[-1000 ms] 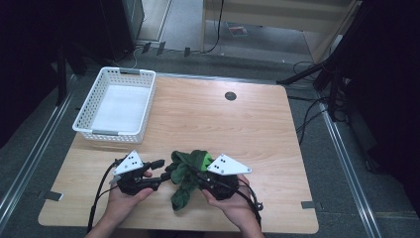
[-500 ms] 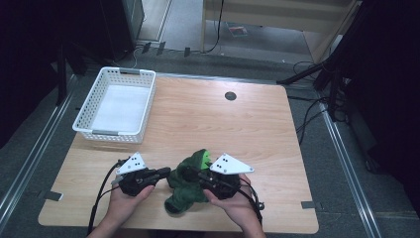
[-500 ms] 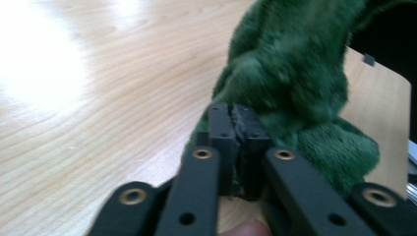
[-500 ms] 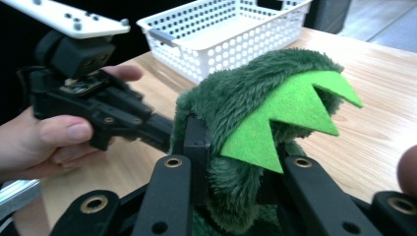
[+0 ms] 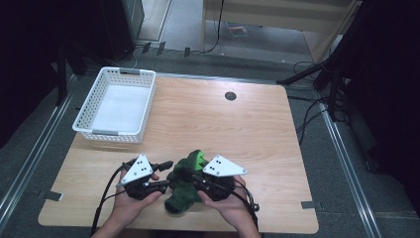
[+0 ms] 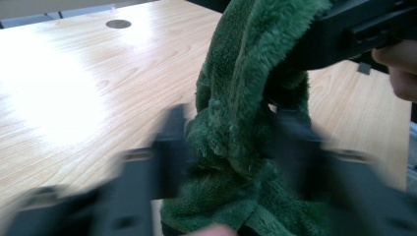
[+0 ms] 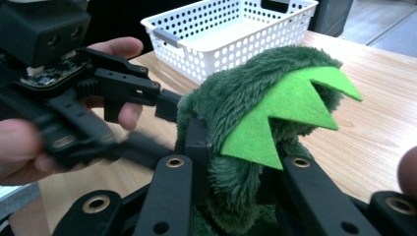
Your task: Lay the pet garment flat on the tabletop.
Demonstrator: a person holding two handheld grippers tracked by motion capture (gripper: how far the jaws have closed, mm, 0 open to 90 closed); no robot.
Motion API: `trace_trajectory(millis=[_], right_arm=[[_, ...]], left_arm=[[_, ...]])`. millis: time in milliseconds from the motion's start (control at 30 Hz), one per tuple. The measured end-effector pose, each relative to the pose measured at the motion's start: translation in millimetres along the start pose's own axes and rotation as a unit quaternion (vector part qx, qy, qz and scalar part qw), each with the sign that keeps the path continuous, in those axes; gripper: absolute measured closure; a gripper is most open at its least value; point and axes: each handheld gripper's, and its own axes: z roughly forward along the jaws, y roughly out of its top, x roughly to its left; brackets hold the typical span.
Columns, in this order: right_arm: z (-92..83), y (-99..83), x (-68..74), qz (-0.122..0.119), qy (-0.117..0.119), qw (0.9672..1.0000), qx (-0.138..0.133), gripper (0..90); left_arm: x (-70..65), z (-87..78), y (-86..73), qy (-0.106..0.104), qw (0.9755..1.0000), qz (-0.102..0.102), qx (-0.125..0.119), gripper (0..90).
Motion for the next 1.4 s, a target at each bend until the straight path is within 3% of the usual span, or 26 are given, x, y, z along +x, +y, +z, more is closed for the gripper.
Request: trace_trajectory(millis=[100,167,200,233,267,300,367,433,467,567,600,633,667,700,767,833,867,933,967,1000,1033,1067,1133,1233,1267,1400], right_arm=[[-1.0,0.3,0.3,-0.006,0.000,1.0000,0.002,73.5],[-1.8,0.1,-1.2,-0.012,-0.015,0.9998,0.003,66.6],[-1.8,0.1,-1.2,-0.012,-0.015,0.9998,0.003,66.6],[-1.0,-1.2,-5.0,-0.019,-0.062,0.9979,0.008,60.3],[-0.7,-2.2,-7.9,-0.016,-0.083,0.9964,0.013,58.7],[-0.7,-2.2,-7.9,-0.016,-0.083,0.9964,0.013,58.7],[-0.8,-7.1,-18.6,-0.004,-0.138,0.9903,0.014,61.5],[-1.2,-9.0,-22.8,0.005,-0.154,0.9880,0.012,64.6],[-2.3,-12.8,-31.3,0.028,-0.162,0.9864,0.007,66.7],[-2.3,-16.1,-36.6,0.039,-0.157,0.9868,0.009,65.1],[-1.9,-16.5,-38.5,0.055,-0.119,0.9913,0.000,59.4],[-1.9,-16.5,-38.5,0.055,-0.119,0.9913,0.000,59.4],[-1.5,-15.9,-37.8,0.063,-0.099,0.9931,-0.004,56.4],[5.7,-13.8,-31.6,0.049,-0.070,0.9963,0.000,46.0],[9.9,-13.5,-28.8,0.038,-0.067,0.9970,0.011,42.1],[26.5,-14.8,-23.7,0.013,-0.067,0.9964,0.051,35.7],[39.6,-16.3,-23.4,0.003,-0.096,0.9934,0.064,37.1],[44.0,-16.4,-25.2,0.005,-0.104,0.9924,0.066,40.7],[51.6,-16.6,-31.8,0.030,-0.128,0.9892,0.065,60.3],[51.6,-16.6,-31.8,0.030,-0.128,0.9892,0.065,60.3],[51.2,-17.3,-35.9,0.051,-0.136,0.9876,0.058,69.5],[45.8,-20.1,-46.8,0.097,-0.132,0.9858,0.036,79.0],[38.5,-24.1,-54.9,0.120,-0.134,0.9834,0.021,82.9],[30.1,-29.9,-63.1,0.141,-0.130,0.9814,0.010,83.6],[23.9,-37.4,-69.5,0.166,-0.105,0.9806,0.008,83.8],[18.8,-45.2,-68.8,0.170,-0.101,0.9802,0.005,81.1]], left_arm=[[2.4,-1.1,0.1,-0.012,0.9999,-0.003,0.008,84.6],[4.4,-1.4,0.0,-0.015,0.9998,-0.007,0.011,88.3],[8.1,-1.8,-0.6,-0.023,0.9994,-0.023,0.012,88.3],[15.0,-2.8,-1.9,-0.032,0.9985,-0.042,0.015,89.2],[17.2,-3.3,-2.4,-0.032,0.9983,-0.046,0.015,89.4],[17.2,-3.3,-2.4,-0.032,0.9983,-0.046,0.015,89.4],[21.8,-4.6,-3.8,-0.032,0.9977,-0.058,0.014,89.5],[24.6,-5.0,-4.8,-0.035,0.9974,-0.061,0.016,89.5],[26.0,-4.8,-5.5,-0.038,0.9971,-0.063,0.017,89.4],[28.6,-2.6,-7.8,-0.036,0.9966,-0.070,0.025,89.1],[30.3,-1.5,-9.5,-0.036,0.9962,-0.074,0.027,88.9],[30.3,-1.5,-9.5,-0.036,0.9962,-0.074,0.027,88.8],[31.0,-1.3,-10.1,-0.037,0.9959,-0.078,0.026,88.8],[31.8,-1.9,-9.9,-0.034,0.9960,-0.078,0.025,88.6],[32.0,-2.7,-9.4,-0.033,0.9959,-0.081,0.023,88.5],[31.9,-4.1,-8.6,-0.033,0.9960,-0.080,0.019,88.6],[30.7,-4.3,-8.6,-0.035,0.9962,-0.077,0.021,88.5],[29.6,-4.1,-8.8,-0.034,0.9966,-0.071,0.023,88.6],[28.9,-3.7,-8.9,-0.030,0.9967,-0.070,0.026,88.5],[29.2,-3.5,-9.2,-0.023,0.9967,-0.072,0.031,88.5],[31.0,-3.9,-9.6,-0.017,0.9963,-0.076,0.036,88.6],[35.9,-5.8,-11.0,-0.002,0.9953,-0.090,0.036,88.9],[39.6,-7.3,-12.1,0.005,0.9944,-0.100,0.034,89.1],[51.9,-10.5,-16.8,0.013,0.9899,-0.138,0.031,89.3],[55.0,-10.0,-18.7,0.011,0.9880,-0.151,0.031,89.4],[58.3,-6.9,-22.4,0.001,0.9841,-0.174,0.035,89.2]])
